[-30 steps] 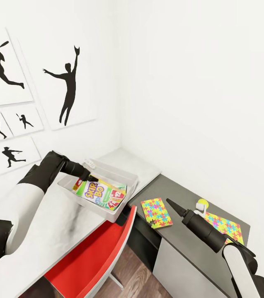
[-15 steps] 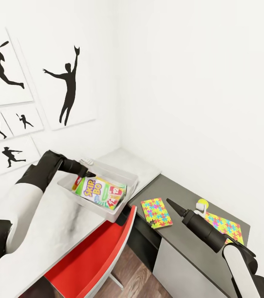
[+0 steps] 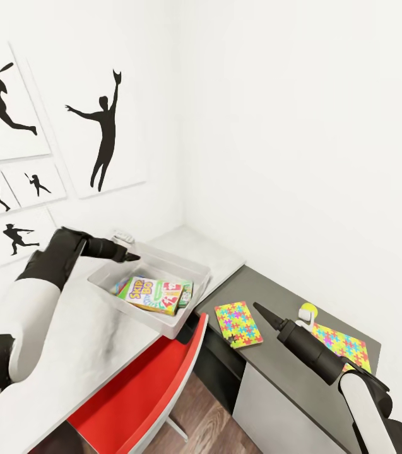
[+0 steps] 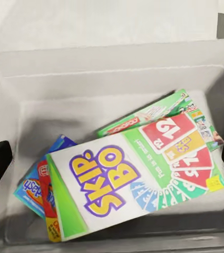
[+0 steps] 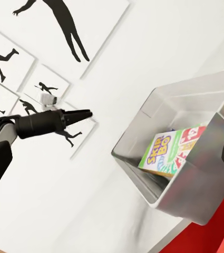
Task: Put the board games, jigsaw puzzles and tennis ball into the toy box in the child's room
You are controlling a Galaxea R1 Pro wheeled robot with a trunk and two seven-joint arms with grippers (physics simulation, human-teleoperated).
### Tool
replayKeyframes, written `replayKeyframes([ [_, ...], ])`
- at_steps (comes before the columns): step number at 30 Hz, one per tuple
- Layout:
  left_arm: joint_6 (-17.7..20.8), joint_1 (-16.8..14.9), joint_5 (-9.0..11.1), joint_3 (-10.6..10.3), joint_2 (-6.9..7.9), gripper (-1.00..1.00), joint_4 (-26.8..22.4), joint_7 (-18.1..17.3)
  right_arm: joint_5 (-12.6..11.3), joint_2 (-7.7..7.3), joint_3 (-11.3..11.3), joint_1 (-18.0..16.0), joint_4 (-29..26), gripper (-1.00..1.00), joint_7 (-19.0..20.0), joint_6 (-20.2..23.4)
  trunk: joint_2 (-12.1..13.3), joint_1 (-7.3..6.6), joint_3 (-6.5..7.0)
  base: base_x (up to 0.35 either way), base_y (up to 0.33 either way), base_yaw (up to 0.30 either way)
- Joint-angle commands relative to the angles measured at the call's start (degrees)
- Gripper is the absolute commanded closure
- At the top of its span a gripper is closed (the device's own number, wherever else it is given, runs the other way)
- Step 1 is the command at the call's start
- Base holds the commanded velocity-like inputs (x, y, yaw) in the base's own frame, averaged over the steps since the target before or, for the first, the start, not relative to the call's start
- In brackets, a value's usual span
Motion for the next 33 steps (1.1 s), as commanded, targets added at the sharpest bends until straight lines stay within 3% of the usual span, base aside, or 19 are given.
replayKeyframes([
  [1, 0.39, -0.05, -0.38, 0.58, -0.03, -1.0, -0.35, -0.36, -0.34, 0.0, -0.07, -0.05, -0.02, -1.0, 0.0, 0.43, -0.12, 0.04, -0.12, 0.0, 0.0, 0.0],
  [9, 0.34, -0.06, -0.3, 1.19, 0.13, -1.0, -1.69, -1.04, -0.34, 0.0, -0.09, -0.05, -0.02, -1.0, 0.0, 0.43, -0.12, 0.04, -0.12, 0.0, 0.0, 0.0],
  [12, 0.59, -0.06, -0.18, 1.76, 0.45, -1.0, -1.78, -4.18, -0.38, -0.09, -0.09, -0.04, -0.02, -1.0, 0.0, 0.44, -0.12, 0.04, -0.12, 0.0, 0.0, 0.0],
  [14, 1.32, -0.06, -0.25, 3.28, 0.7, -1.0, -1.78, -8.08, -0.4, -0.22, -0.09, -0.05, -0.02, -1.0, 0.0, 0.46, -0.12, 0.04, -0.12, 0.0, 0.0, 0.0],
  [16, 3.75, -0.06, -0.36, 5.87, 2.0, -1.0, -1.8, -15.38, -0.42, -0.3, -0.09, -0.05, -0.02, -1.0, 0.0, 0.5, -0.12, 0.04, -0.12, 0.0, 0.0, 0.0],
  [18, 6.66, -0.02, -0.36, 7.48, 4.36, -1.0, -1.88, -24.04, -0.42, -0.43, -0.09, -0.04, -0.02, -1.0, 0.0, 0.51, -0.12, 0.04, -0.12, 0.0, 0.0, 0.0],
  [20, 8.37, 0.06, -0.29, 8.25, 7.65, -1.0, -1.92, -33.85, -0.42, -0.84, -0.09, -0.05, -0.02, -1.0, 0.05, 0.51, -0.12, 0.04, -0.12, 0.0, 0.0, 0.0],
  [22, 9.05, 0.2, 0.3, 8.84, 10.12, -1.0, -1.94, -38.3, -0.42, -1.11, -0.09, -0.05, -0.02, -1.0, 0.23, 0.52, -0.12, 0.04, -0.12, 0.0, 0.0, 0.0],
  [24, 9.53, 0.42, 2.03, 10.12, 12.16, -1.0, -1.66, -39.21, -0.42, -1.33, -0.09, -0.05, -0.02, -1.0, 0.71, 0.52, -0.12, 0.04, -0.12, 0.0, 0.0, 0.0],
  [27, 9.98, 2.1, 7.34, 12.46, 15.27, -1.0, -1.3, -39.21, -0.42, -1.5, -0.09, -0.03, -0.02, -1.0, 1.68, 0.52, -0.12, 0.04, -0.12, 0.0, 0.0, 0.0],
  [30, 10.9, 7.41, 15.89, 14.19, 18.18, -1.0, -1.12, -39.21, -0.42, -1.6, -0.09, -0.05, -0.02, -1.0, 2.13, 0.52, -0.12, 0.04, -0.12, 0.0, 0.0, 0.0],
  [33, 11.48, 13.68, 26.38, 14.87, 19.42, -1.0, -1.17, -39.21, -0.42, -1.61, -0.09, -0.05, -0.02, -1.0, 2.25, 0.52, -0.12, 0.04, -0.1, 0.0, 0.0, -0.029],
])
